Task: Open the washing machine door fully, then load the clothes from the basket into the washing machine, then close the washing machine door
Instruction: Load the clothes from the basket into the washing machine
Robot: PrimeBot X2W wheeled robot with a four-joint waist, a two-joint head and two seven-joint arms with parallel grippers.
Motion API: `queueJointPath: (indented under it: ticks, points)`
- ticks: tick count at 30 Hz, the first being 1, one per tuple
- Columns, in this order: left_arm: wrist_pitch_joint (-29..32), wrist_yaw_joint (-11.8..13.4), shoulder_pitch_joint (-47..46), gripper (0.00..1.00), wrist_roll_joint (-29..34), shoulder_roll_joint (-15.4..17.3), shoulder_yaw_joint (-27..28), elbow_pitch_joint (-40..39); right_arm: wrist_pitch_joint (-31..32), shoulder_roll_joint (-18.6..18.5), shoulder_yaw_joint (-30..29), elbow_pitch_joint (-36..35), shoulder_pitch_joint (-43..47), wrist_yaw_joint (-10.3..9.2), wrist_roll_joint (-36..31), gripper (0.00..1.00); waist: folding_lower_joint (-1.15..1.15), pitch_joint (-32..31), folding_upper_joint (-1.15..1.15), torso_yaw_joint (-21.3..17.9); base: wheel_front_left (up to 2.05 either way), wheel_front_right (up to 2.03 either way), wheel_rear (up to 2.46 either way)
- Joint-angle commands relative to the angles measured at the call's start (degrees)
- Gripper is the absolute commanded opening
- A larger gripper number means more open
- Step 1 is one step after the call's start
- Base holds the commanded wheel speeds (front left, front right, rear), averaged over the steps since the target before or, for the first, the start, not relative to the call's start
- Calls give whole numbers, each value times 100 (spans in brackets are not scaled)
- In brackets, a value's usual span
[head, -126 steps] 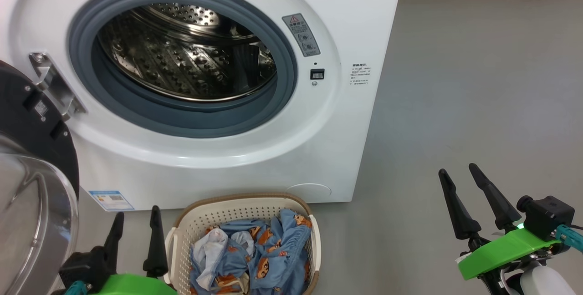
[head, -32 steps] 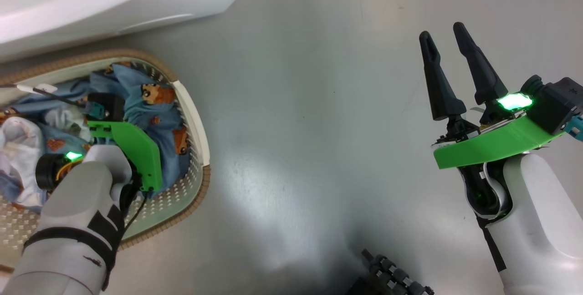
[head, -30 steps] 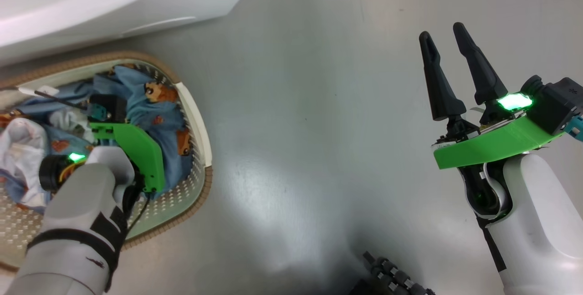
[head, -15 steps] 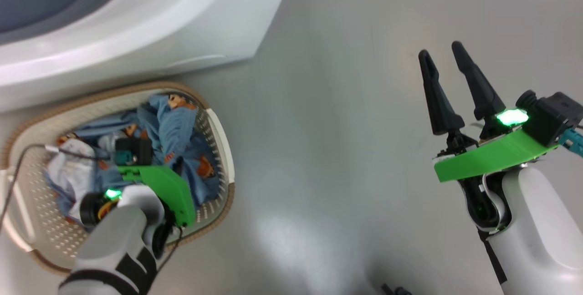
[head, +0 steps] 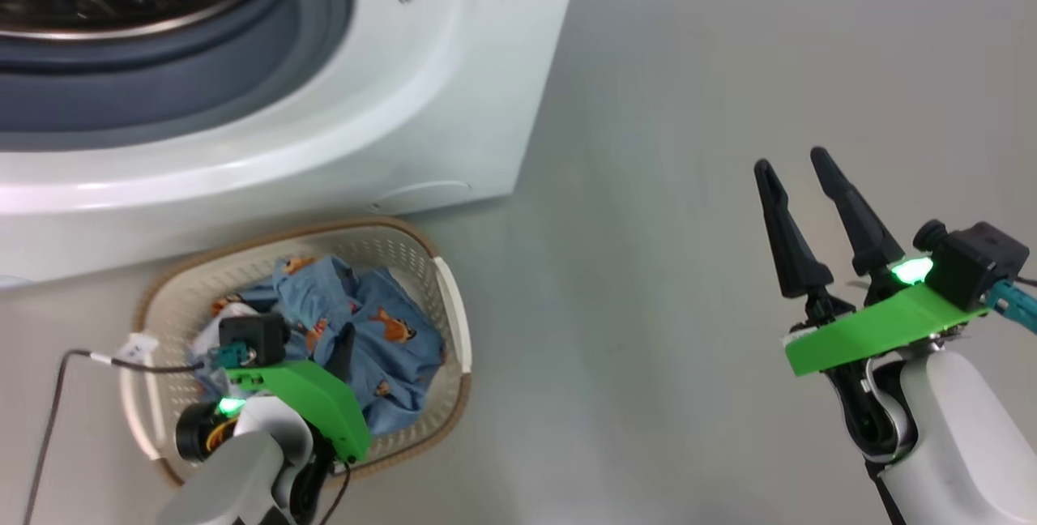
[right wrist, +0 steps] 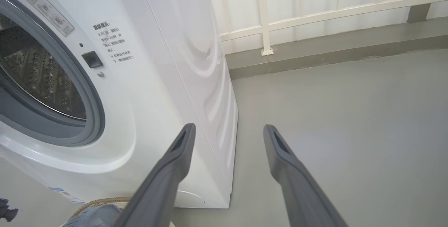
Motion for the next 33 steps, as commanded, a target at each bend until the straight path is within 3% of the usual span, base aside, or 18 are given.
queueJointPath:
  ticks: [1, 6, 16, 33]
  points:
    - [-99, -12, 185, 0, -116, 168, 127, -229, -28, -81, 54, -91, 230, 9, -97, 100, 0, -551, 0, 407, 0, 0, 0]
    - [-126, -12, 351, 0, -133, 253, 279, -581, -28, -115, 30, -64, 363, 9, -124, 100, 0, -821, 0, 565, 0, 0, 0]
    - [-130, 33, 1074, 0, 595, 306, 1290, -1921, -28, -152, -17, 18, 729, 9, -146, 100, 0, -1393, 0, 921, 0, 0, 0]
    - [-131, 578, 2353, 0, 1972, 112, 2534, -4253, -28, -196, -75, 73, 1200, 9, -172, 100, 0, -2105, 0, 1252, 0, 0, 0]
